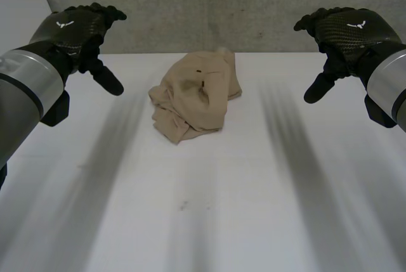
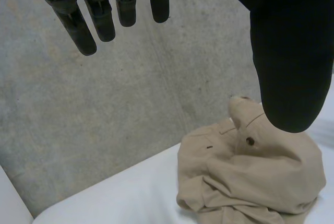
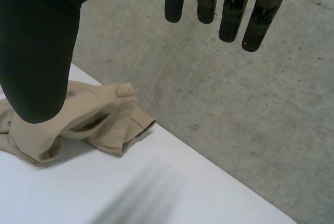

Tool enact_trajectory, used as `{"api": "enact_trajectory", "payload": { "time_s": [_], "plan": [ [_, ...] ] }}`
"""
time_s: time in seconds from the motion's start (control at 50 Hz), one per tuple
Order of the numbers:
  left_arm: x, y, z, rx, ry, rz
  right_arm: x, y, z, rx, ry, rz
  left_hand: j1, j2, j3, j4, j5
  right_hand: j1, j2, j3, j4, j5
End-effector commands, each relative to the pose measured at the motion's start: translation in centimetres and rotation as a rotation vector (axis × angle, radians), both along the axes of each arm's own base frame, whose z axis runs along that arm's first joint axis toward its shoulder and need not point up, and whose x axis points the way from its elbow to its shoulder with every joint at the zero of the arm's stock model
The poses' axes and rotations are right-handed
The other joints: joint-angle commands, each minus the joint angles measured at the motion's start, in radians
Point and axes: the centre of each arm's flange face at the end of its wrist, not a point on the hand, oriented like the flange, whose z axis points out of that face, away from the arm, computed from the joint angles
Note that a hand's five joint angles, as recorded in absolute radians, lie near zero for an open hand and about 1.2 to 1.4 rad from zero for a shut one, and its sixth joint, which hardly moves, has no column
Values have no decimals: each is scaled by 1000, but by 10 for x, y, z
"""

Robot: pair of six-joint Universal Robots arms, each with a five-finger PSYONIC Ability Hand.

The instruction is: Fold the shorts.

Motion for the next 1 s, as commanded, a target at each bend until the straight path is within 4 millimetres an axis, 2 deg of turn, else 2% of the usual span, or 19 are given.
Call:
{"api": "enact_trajectory", "payload": {
  "time_s": [0.02, 0.12, 0.28, 0.36, 0.38, 0.42, 0.46, 0.58, 0.66, 0.68, 0.72, 0.74, 0.76, 0.82, 0.88, 0.9, 0.92, 0.98, 1.0],
  "plan": [
    [-3, -7, -14, 40, -16, 1, 2, 0, -5, 5, 37, 29, 2, 0, -27, -23, -37, 9, -30, -37, -56, -65],
    [-8, -15, -31, 74, -25, -5, 4, -2, -18, 5, 135, 46, 17, 15, -12, -9, -22, 9, -30, -37, -56, -65],
    [-57, -32, -78, 31, -17, -107, 7, -8, -34, 18, 215, 61, 25, 24, -4, 0, -13, 9, -30, -37, -56, -65],
    [-81, -47, -107, -11, -18, -144, 8, -10, -42, 37, 227, 64, 28, 27, -1, 3, -10, 9, -30, -37, -56, -65],
    [-91, -52, -121, -23, -37, -159, 8, -11, -43, 40, 228, 62, 31, 30, 2, 6, -7, 9, -30, -37, -56, -65],
    [-96, -55, -127, -33, -50, -167, 8, -12, -44, 43, 229, 63, 34, 33, 5, 9, -5, 9, -30, -37, -56, -65],
    [-113, -64, -156, -65, -119, -191, 8, -12, -45, 47, 231, 62, 40, 39, 11, 15, 1, 9, -30, -37, -56, -65],
    [-134, -81, -203, -120, -249, -236, 8, -15, -55, 75, 244, 62, 72, 71, 43, 47, 34, 9, -30, -37, -56, -65],
    [-146, -95, -224, -163, -279, -262, 9, -17, -60, 86, 248, 64, 239, 238, 210, 214, 200, 9, -30, -37, -56, -65],
    [-149, -99, -226, -176, -278, -265, 9, -17, -61, 90, 251, 64, 400, 398, 371, 374, 361, 9, -30, -37, -56, -65],
    [-151, -103, -227, -186, -271, -261, 9, -18, -63, 96, 253, 65, 678, 677, 649, 653, 640, 9, -30, -37, -56, -65],
    [-152, -104, -227, -191, -267, -260, 10, -18, -64, 97, 253, 65, 889, 888, 860, 864, 851, 9, -30, -37, -56, -65],
    [-153, -105, -223, -203, -260, -258, 9, -19, -65, 100, 254, 62, 1214, 1212, 1185, 1189, 1175, 9, -30, -37, -56, -65],
    [-155, -105, -220, -215, -249, -249, 9, -20, -67, 106, 257, 60, 1217, 1216, 1188, 1192, 1178, 9, -30, -37, -56, -65],
    [-161, -91, -195, -236, -219, -250, 8, -23, -68, 108, 257, 54, 1217, 1216, 1188, 1192, 1178, 9, -30, -37, -56, -65],
    [-161, -91, -195, -236, -219, -250, 7, -23, -68, 109, 257, 52, 1217, 1216, 1188, 1192, 1178, 9, -30, -37, -56, -65],
    [-159, -76, -157, -259, -165, -252, 7, -23, -68, 110, 257, 53, 1217, 1216, 1188, 1192, 1178, 9, -30, -37, -56, -65],
    [-150, -60, -126, -257, -112, -261, 7, -23, -67, 109, 255, 52, 1217, 1216, 1188, 1192, 1178, 9, -30, -37, -56, -65],
    [-147, -47, -114, -248, -91, -275, 7, -22, -66, 108, 255, 54, 1217, 1216, 1188, 1192, 1178, 9, -30, -37, -56, -65]
  ]
}}
